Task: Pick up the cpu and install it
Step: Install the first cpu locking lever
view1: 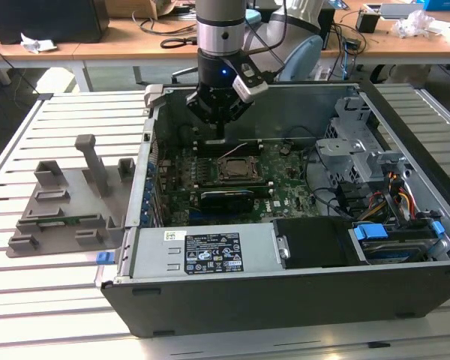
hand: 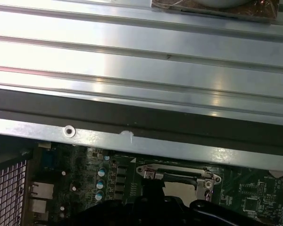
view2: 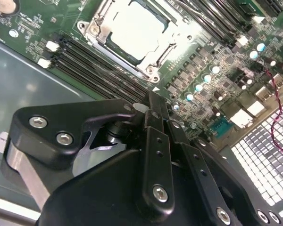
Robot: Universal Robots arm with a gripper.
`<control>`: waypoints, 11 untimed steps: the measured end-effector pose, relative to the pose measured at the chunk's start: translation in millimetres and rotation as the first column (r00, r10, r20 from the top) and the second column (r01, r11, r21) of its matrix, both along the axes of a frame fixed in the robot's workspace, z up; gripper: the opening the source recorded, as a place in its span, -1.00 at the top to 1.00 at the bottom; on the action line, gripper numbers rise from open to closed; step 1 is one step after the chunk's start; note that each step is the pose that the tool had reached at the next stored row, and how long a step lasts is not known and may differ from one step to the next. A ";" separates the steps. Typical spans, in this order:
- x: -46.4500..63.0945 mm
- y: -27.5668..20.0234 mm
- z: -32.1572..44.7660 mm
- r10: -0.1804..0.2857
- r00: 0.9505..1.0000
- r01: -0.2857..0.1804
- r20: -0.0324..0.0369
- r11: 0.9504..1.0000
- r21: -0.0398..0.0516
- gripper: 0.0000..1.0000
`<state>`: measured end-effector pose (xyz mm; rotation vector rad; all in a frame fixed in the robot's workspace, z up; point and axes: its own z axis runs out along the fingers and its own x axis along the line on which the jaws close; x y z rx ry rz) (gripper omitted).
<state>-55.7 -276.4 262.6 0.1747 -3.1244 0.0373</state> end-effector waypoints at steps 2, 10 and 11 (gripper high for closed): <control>4.0 0.0 -0.1 0.000 1.000 0.000 0.000 1.000 0.000 0.79; 11.2 0.0 -1.9 0.000 1.000 0.000 0.000 1.000 0.000 0.79; 11.4 0.0 -2.1 0.000 1.000 0.000 0.000 1.000 0.000 0.79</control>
